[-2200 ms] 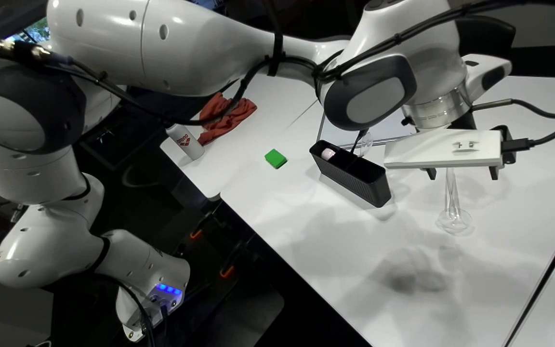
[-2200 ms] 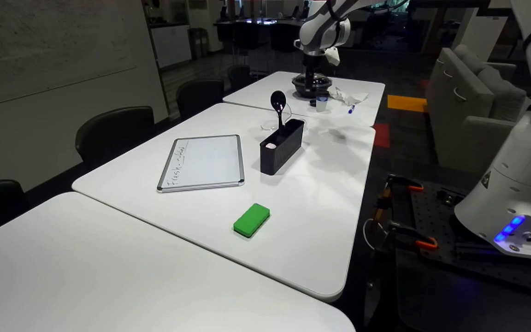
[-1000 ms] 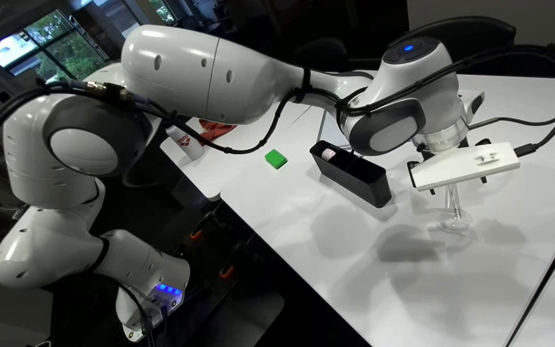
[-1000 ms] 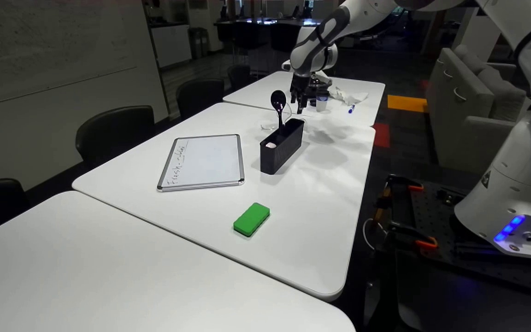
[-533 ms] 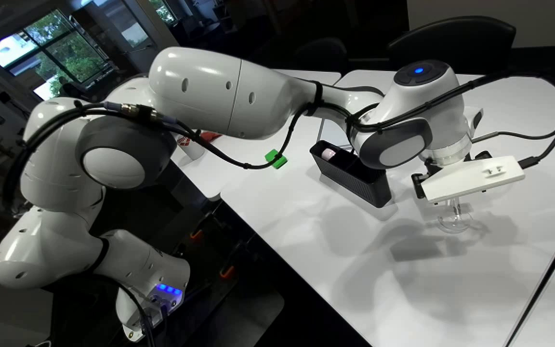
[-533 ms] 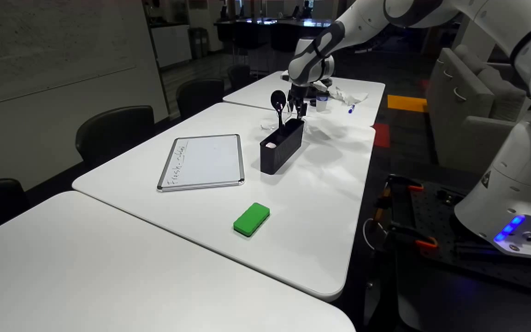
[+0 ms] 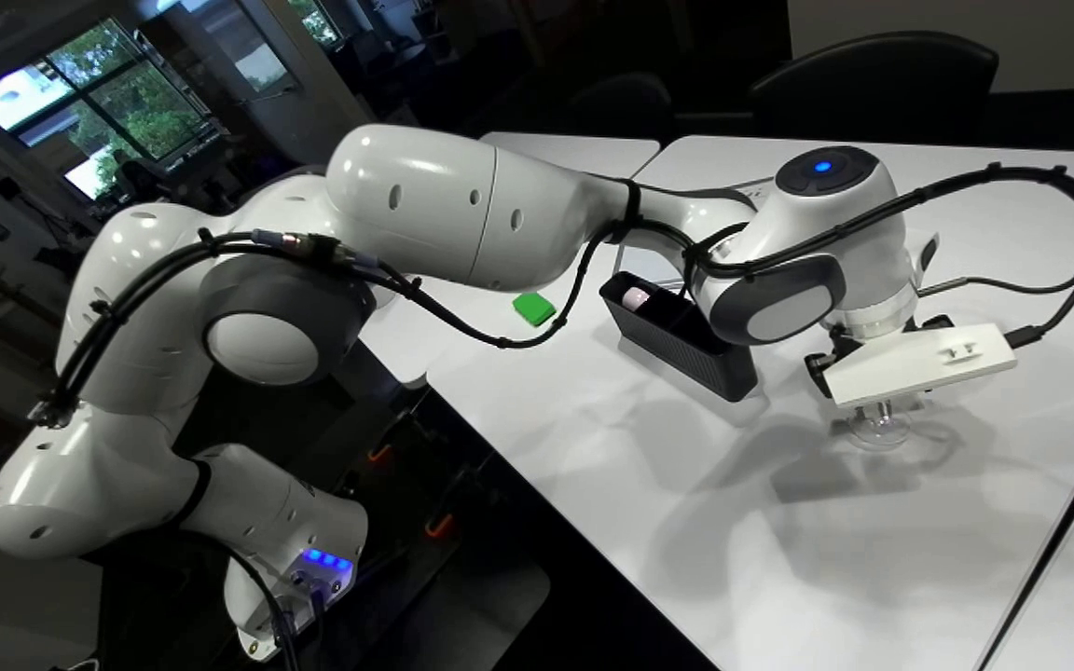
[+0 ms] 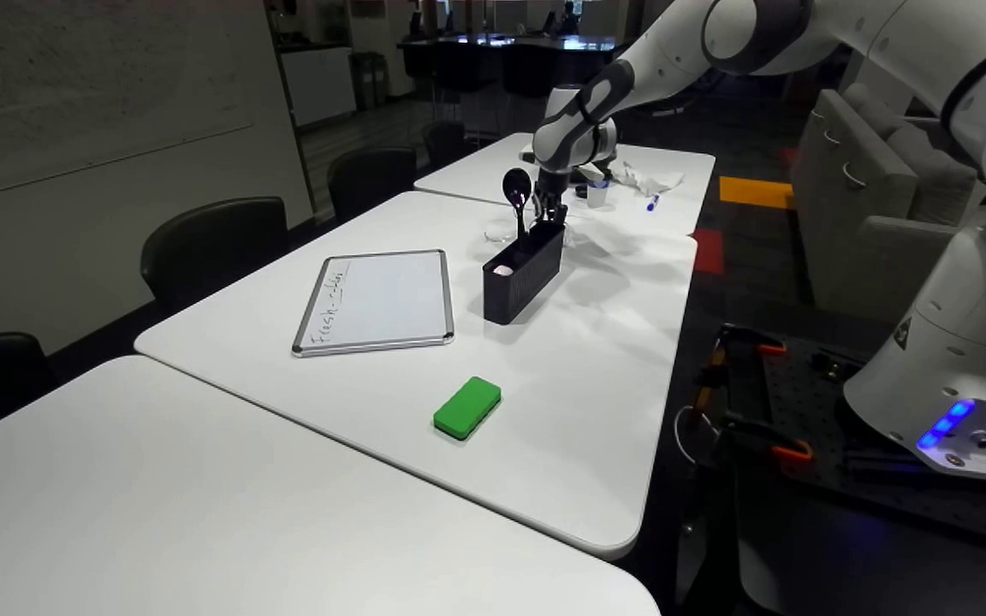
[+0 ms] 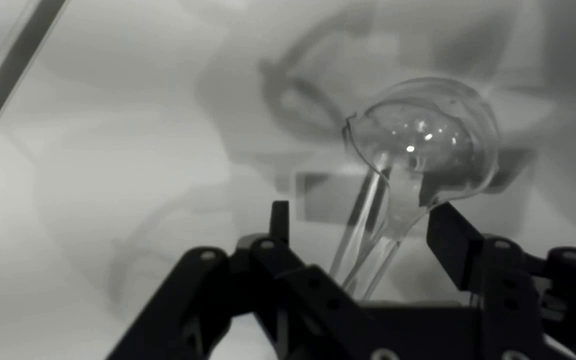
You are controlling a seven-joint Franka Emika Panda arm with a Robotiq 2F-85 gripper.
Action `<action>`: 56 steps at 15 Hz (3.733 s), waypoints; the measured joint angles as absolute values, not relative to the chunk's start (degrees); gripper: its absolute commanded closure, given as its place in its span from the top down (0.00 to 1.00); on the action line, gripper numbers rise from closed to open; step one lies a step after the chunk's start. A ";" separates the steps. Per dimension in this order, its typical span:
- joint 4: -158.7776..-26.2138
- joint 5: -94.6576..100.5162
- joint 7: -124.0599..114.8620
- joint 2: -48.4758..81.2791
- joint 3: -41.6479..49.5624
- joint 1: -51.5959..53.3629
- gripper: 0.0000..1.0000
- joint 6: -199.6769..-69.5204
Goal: Put the black spoon in the black cutlery holder, put the clear spoon in the cutlery holder, move the cutlery holder to the right side of the table
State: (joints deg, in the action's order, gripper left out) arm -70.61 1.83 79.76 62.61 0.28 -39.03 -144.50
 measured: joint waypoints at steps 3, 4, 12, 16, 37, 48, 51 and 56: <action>-69.48 1.83 79.76 63.49 0.28 -39.01 0.18 -144.38; -69.17 1.83 79.76 63.70 0.28 -39.00 0.12 -144.37; -68.22 1.95 75.75 63.42 2.04 -37.69 0.01 -144.35; -70.52 1.95 63.00 58.89 8.00 -34.06 0.01 -144.38; -93.68 54.46 51.20 26.72 25.17 -14.49 0.01 -122.03; -101.40 69.35 50.17 24.08 18.94 -15.87 0.01 -124.75; -103.70 74.91 54.05 22.16 16.82 -15.91 0.01 -126.43; -109.54 78.15 62.92 16.97 13.94 -15.93 0.01 -133.68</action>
